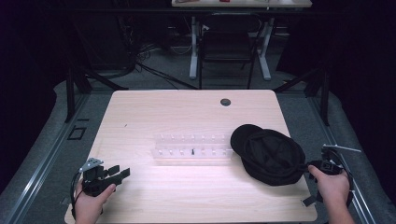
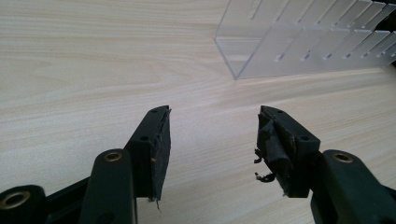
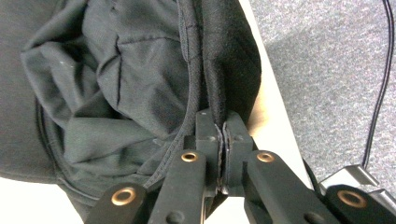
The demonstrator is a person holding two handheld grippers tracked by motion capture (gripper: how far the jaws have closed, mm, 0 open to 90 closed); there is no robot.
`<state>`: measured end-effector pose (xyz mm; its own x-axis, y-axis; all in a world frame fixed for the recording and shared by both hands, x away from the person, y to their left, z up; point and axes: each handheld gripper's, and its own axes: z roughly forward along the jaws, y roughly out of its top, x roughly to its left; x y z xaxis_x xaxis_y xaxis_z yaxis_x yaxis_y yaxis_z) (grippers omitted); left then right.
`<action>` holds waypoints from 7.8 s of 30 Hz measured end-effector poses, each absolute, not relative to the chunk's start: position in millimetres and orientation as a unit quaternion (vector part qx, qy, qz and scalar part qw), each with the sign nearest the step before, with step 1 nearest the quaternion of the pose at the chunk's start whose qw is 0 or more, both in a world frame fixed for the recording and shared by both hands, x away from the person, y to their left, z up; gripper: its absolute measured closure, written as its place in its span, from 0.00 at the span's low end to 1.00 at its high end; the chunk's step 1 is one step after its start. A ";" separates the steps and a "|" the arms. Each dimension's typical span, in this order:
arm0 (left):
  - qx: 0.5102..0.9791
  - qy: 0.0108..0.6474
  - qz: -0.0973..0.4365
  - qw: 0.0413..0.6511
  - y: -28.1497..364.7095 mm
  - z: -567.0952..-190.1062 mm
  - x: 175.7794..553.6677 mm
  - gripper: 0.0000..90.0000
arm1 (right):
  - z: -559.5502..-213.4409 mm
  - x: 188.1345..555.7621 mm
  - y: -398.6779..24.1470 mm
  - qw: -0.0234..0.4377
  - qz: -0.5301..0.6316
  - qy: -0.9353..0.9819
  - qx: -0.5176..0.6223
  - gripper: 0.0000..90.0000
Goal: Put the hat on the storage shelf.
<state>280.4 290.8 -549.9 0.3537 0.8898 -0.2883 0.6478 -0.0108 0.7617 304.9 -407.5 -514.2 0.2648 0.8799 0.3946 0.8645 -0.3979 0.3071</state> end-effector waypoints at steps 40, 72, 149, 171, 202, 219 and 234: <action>0.698 0.550 0.137 0.437 289.6 -550.3 280.7 0.50 | -418.4 345.4 -358.8 0.067 0.122 0.636 0.759 0.98; 0.699 0.550 0.135 0.436 288.8 -550.9 281.4 0.50 | -309.1 355.0 -310.8 0.064 0.243 0.660 0.708 0.98; 0.709 0.536 0.127 0.440 280.6 -551.1 282.9 0.50 | -287.1 399.6 -189.8 -0.109 0.409 0.650 0.631 0.98; 0.787 0.396 0.118 0.458 168.3 -514.3 297.0 0.53 | -294.7 401.5 -177.2 -0.099 0.418 0.645 0.632 0.98; 0.820 0.332 0.168 0.436 80.1 -488.3 319.7 0.64 | -296.3 399.8 -179.9 -0.103 0.422 0.641 0.632 0.98; 0.825 0.301 0.165 0.448 84.7 -491.9 320.9 0.86 | -293.1 397.2 -174.9 -0.105 0.431 0.645 0.622 0.98; 0.801 0.309 0.129 0.497 102.4 -499.2 327.4 0.88 | -289.2 397.2 -157.3 -0.118 0.449 0.650 0.602 0.98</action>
<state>327.4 102.4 -499.2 0.7757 0.6231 -0.1003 0.3664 -0.3152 0.8755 397.2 -157.3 -289.2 -0.2475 0.6762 0.6939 0.8886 -0.1271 0.4408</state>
